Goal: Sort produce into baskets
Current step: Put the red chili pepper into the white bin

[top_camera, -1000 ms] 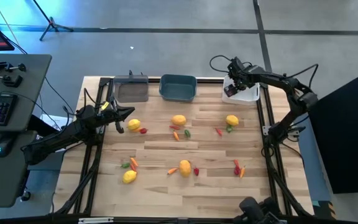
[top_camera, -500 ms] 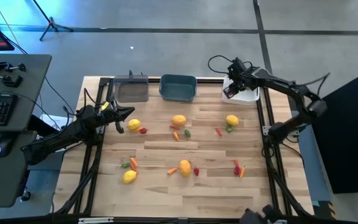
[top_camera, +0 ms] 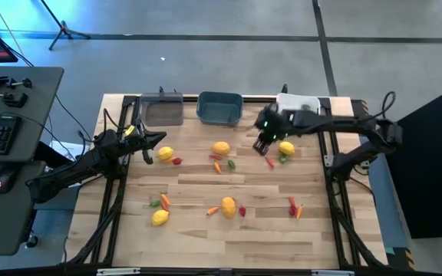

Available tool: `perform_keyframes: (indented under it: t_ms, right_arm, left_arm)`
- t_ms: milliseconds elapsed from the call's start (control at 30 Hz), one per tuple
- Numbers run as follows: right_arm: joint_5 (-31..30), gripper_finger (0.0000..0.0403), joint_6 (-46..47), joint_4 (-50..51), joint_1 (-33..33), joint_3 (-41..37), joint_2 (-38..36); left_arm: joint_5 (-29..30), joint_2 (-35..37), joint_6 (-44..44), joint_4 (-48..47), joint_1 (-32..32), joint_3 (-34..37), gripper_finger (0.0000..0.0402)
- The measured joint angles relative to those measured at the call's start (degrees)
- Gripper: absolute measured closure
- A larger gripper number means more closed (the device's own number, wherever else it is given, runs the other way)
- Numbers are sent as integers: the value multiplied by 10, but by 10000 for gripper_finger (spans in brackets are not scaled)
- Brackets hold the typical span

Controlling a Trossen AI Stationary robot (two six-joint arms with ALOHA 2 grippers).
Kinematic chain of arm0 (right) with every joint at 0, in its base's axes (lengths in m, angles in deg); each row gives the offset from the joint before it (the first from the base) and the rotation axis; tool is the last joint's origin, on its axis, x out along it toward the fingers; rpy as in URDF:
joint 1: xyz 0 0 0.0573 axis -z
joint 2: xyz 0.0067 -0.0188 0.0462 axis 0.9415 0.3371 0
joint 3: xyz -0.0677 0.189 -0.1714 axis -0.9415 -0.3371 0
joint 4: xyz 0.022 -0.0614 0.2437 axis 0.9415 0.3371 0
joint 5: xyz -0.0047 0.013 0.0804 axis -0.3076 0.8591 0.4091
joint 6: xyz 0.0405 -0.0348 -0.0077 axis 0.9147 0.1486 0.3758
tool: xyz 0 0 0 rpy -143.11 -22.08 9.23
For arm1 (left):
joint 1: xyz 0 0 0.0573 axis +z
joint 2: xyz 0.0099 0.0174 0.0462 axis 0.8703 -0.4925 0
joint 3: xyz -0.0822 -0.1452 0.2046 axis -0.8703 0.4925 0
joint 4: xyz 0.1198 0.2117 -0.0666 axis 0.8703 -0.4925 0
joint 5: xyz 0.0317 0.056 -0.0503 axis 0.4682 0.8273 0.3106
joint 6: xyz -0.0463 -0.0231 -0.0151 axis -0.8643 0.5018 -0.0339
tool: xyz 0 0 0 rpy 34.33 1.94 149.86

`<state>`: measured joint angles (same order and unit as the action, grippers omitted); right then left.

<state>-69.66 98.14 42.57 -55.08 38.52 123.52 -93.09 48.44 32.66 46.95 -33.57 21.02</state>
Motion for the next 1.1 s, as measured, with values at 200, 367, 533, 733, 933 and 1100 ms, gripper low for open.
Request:
perform_keyframes:
  t_ms: [200,367,533,733,933,1100]
  right_arm:
    - [30,315,203,3,-112,0,26]
    - [62,249,382,4,-200,0,51]
    - [66,193,555,1,-279,0,72]
    - [43,164,660,-49,-342,0,102]
    - [26,164,669,-109,-359,0,138]
    - [44,164,673,-130,-359,0,153]
  left_arm:
    - [0,0,0,0,0,0,401]
    - [0,0,0,0,0,0,401]
    - [0,0,0,0,0,0,401]
    - [0,0,0,0,0,0,401]
    - [0,0,0,0,0,0,401]
    - [0,0,0,0,0,0,401]
